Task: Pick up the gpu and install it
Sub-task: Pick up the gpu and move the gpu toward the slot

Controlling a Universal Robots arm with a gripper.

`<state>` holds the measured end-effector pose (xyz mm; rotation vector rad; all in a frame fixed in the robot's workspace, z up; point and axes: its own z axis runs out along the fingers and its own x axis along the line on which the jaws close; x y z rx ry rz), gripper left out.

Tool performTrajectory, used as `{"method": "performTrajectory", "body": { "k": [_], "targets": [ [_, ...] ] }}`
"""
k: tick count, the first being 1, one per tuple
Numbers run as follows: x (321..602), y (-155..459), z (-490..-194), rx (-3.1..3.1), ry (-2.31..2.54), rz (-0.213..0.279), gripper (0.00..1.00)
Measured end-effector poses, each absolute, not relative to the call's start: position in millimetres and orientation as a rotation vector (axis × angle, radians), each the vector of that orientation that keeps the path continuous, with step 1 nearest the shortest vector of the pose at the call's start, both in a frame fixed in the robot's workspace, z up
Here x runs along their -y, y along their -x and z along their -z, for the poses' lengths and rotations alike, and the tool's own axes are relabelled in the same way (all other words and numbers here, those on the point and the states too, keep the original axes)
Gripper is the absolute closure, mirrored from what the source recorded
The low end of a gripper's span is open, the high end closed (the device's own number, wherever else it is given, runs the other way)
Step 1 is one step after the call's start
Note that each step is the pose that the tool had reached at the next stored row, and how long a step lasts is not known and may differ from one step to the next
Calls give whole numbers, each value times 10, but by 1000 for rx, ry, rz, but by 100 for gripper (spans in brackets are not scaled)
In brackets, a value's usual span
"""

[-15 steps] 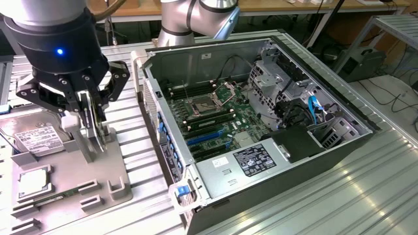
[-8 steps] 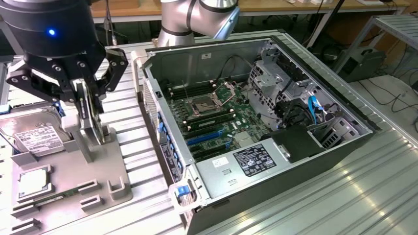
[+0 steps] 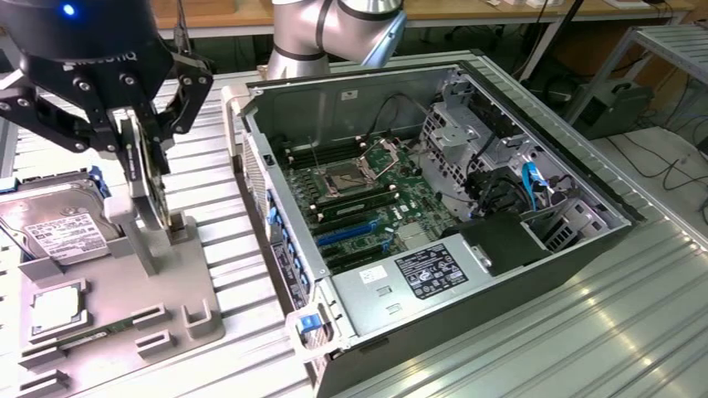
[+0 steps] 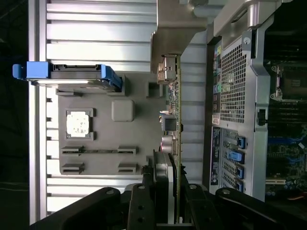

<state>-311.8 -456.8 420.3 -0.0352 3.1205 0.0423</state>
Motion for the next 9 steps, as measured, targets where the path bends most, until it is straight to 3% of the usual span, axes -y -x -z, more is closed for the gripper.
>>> {"method": "performTrajectory", "body": {
  "k": [9],
  "targets": [
    [4568, 3118, -4438, -3121, 35, -42, 71]
  ]
}}
